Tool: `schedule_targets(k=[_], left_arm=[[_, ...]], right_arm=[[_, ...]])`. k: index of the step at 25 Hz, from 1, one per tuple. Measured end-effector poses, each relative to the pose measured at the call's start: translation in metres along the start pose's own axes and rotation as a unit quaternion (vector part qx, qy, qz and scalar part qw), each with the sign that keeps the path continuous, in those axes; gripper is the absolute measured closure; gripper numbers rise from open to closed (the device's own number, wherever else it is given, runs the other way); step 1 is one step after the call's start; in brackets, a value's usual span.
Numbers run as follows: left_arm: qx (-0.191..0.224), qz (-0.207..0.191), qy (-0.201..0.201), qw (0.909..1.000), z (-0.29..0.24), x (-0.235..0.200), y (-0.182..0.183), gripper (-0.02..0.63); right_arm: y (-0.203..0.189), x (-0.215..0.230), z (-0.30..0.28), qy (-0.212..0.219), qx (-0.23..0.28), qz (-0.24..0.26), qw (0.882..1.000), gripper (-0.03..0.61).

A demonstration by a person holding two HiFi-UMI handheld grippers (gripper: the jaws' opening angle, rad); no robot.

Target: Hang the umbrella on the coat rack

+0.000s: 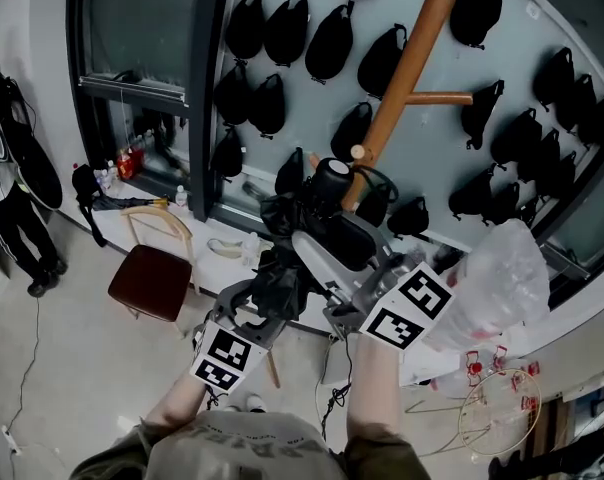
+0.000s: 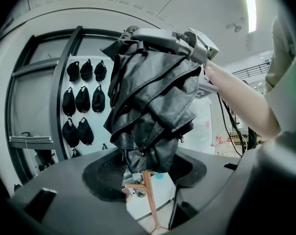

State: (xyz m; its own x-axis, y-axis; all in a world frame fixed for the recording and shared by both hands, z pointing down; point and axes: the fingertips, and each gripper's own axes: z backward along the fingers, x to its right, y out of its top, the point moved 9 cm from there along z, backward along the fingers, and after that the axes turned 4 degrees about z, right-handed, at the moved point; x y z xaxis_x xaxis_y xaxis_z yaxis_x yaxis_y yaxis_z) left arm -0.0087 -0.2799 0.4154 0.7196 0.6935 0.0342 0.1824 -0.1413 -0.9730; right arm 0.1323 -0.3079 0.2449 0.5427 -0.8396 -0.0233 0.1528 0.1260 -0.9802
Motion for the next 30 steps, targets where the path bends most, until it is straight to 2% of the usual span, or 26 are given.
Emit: schedule_targets(k=[12, 30], left_arm=[[-0.006, 0.006, 0.025, 0.9997, -0.001, -0.018, 0.006, 0.374], [-0.027, 0.009, 0.017, 0.9994, -0.021, -0.027, -0.002, 0.376]], right_arm=[[0.0, 0.019, -0.027, 0.025, -0.004, -0.025, 0.999, 0.379], [-0.019, 0.05, -0.027, 0.014, -0.003, -0.067, 0.998, 0.379]])
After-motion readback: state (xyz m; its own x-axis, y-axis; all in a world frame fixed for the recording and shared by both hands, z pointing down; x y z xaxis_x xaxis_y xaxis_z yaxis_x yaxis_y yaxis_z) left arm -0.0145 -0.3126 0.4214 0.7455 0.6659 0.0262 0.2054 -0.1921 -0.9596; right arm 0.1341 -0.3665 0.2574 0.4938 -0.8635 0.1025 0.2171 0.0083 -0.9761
